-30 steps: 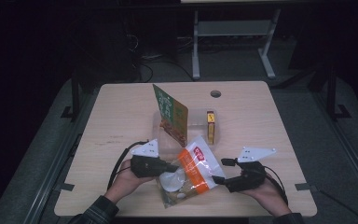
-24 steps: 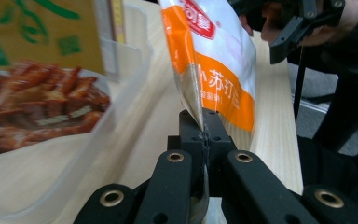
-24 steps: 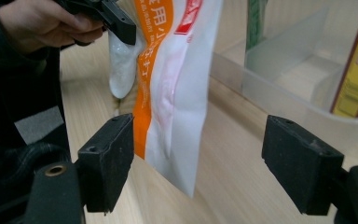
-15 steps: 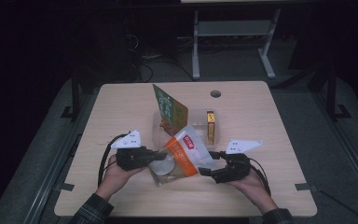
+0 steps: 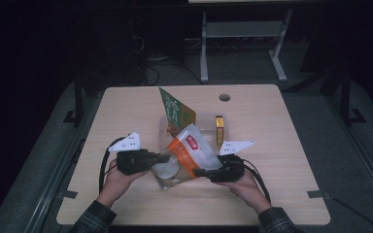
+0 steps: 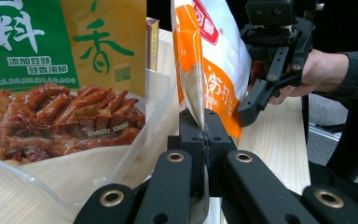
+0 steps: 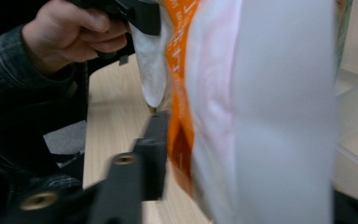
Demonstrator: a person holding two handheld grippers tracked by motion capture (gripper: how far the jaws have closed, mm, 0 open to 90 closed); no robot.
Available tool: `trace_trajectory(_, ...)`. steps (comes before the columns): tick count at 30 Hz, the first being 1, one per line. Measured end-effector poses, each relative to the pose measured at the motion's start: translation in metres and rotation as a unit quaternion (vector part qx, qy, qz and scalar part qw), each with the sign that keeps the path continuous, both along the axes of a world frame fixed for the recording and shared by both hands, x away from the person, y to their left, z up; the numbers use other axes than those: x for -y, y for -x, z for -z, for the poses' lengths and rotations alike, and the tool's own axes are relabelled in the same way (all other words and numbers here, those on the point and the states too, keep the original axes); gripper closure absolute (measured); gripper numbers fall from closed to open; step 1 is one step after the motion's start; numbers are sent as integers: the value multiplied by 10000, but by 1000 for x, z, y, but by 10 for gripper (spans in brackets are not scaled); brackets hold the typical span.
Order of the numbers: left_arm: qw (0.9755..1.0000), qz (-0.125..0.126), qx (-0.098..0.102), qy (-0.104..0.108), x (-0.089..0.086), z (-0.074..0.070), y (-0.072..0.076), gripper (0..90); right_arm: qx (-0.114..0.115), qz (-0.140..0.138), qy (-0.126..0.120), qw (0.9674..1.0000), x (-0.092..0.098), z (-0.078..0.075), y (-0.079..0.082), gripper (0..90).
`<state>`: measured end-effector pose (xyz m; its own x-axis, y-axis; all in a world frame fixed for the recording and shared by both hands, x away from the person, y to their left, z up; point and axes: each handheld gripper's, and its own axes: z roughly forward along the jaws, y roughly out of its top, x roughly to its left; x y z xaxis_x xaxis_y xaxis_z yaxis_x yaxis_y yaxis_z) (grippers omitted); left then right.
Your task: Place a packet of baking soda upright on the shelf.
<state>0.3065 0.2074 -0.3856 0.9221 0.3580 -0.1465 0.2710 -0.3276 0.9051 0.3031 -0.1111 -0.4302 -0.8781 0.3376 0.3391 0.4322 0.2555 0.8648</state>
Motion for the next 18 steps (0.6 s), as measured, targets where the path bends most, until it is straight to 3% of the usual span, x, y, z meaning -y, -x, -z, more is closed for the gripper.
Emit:
trace_trajectory(5,10000,-14,-27,13,1,1,0,900,-100,-116,-293,9995,4,-6,1,890)
trace_trajectory(13,9999,5,-32,-108,5,7,0,898,27,-322,-435,9985,3,-19,7,900)
trace_trajectory(18,9997,132,35,-223,13,9,3,897,272,-437,-537,9972,-2,-33,11,900)
